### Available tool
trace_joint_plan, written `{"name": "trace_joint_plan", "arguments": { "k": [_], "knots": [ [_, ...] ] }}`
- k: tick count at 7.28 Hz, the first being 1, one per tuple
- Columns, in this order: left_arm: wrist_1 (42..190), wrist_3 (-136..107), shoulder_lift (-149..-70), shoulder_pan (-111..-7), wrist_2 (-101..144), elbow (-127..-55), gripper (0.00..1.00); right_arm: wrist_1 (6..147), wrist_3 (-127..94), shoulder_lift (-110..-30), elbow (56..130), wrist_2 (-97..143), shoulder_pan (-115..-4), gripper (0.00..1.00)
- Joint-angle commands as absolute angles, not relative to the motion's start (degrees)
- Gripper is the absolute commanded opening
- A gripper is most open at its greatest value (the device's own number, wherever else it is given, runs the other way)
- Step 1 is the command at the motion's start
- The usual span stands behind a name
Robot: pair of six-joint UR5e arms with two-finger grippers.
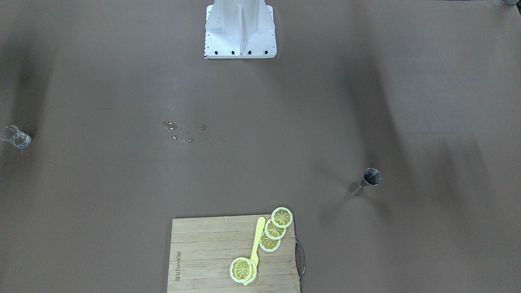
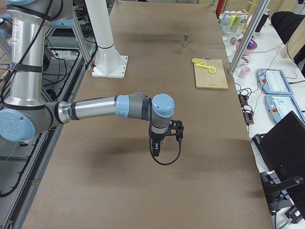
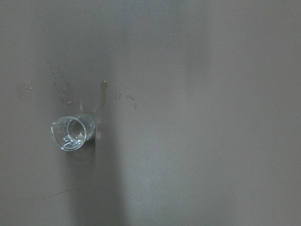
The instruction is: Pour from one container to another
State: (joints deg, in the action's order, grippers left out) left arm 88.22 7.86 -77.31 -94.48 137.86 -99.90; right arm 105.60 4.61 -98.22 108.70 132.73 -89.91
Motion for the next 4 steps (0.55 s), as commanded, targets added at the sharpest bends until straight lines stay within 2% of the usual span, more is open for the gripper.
{"name": "trace_joint_plan", "arguments": {
  "k": [1, 4],
  "knots": [
    [88.2, 7.9, -77.5, -94.5, 137.7, -100.4, 0.98, 105.6, 4.6, -98.0, 108.8, 132.8, -89.9, 1.0],
    [90.0, 7.9, -77.5, -94.5, 137.7, -100.4, 0.98, 105.6, 4.7, -98.1, 108.7, 132.6, -89.9, 1.0]
  ]
}}
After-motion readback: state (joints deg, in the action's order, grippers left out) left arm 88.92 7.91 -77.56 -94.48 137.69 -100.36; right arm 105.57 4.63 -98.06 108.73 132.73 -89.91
